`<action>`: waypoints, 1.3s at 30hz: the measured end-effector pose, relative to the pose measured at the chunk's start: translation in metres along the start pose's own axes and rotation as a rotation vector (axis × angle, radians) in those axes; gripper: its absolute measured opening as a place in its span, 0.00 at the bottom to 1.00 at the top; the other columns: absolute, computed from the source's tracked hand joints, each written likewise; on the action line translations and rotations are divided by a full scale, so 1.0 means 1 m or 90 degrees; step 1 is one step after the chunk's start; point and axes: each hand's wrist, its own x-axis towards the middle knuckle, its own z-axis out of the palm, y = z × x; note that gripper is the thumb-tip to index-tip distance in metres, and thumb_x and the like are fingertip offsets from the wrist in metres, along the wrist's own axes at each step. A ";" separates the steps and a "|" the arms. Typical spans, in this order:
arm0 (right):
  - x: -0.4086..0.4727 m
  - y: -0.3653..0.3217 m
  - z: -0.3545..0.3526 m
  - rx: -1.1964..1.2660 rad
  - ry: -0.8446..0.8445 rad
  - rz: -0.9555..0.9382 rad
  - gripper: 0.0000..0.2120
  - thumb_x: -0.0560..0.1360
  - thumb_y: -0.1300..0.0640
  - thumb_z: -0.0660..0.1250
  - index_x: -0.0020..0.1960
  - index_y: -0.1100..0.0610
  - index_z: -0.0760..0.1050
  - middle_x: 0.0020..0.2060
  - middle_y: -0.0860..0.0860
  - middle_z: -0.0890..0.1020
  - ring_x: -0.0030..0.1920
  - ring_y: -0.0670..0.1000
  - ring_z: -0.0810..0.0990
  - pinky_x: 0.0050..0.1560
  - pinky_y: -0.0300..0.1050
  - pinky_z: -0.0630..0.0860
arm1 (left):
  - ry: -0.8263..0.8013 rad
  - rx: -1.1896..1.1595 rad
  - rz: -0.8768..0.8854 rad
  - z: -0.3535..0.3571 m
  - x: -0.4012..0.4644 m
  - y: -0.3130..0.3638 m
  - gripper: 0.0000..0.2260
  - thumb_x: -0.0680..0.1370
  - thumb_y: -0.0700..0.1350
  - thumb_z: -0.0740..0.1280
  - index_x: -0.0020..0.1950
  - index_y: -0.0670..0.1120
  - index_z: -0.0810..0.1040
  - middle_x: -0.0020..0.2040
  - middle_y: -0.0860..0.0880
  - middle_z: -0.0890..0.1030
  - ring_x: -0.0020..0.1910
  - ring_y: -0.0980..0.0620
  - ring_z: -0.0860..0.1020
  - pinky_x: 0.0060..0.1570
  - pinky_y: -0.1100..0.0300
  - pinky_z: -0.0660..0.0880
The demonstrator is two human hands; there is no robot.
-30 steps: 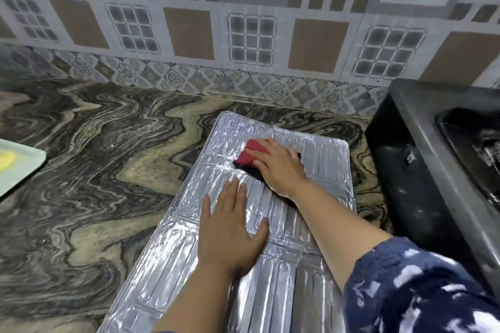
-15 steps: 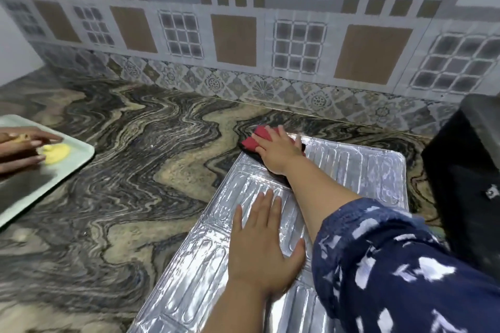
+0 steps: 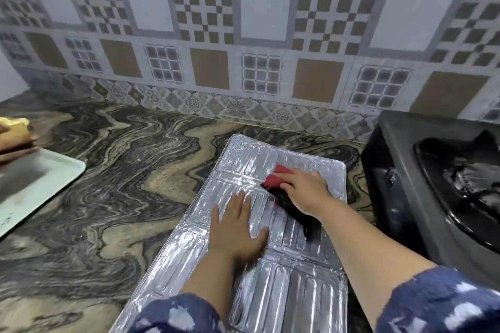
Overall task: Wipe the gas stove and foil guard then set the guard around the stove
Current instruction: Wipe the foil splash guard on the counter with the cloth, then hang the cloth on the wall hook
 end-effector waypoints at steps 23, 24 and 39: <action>-0.142 0.010 -0.202 0.711 0.152 0.037 0.28 0.78 0.62 0.63 0.71 0.40 0.60 0.59 0.62 0.77 0.44 0.57 0.84 0.43 0.49 0.80 | 0.104 -0.832 0.100 -0.205 -0.048 0.183 0.10 0.81 0.37 0.57 0.60 0.47 0.71 0.55 0.43 0.78 0.49 0.42 0.79 0.53 0.39 0.77; -0.141 0.014 -0.209 0.753 0.128 0.037 0.30 0.77 0.62 0.64 0.72 0.39 0.59 0.60 0.61 0.76 0.41 0.55 0.85 0.42 0.47 0.81 | 0.104 -0.822 0.114 -0.212 -0.047 0.187 0.10 0.81 0.37 0.56 0.60 0.47 0.71 0.56 0.43 0.78 0.49 0.43 0.79 0.52 0.41 0.77; -0.027 0.013 -0.360 0.211 0.575 -0.068 0.12 0.74 0.61 0.68 0.53 0.48 0.82 0.46 0.48 0.77 0.44 0.44 0.73 0.45 0.30 0.66 | 0.378 -0.569 0.337 -0.359 0.090 0.226 0.21 0.78 0.30 0.50 0.45 0.46 0.80 0.48 0.49 0.79 0.46 0.52 0.77 0.35 0.76 0.73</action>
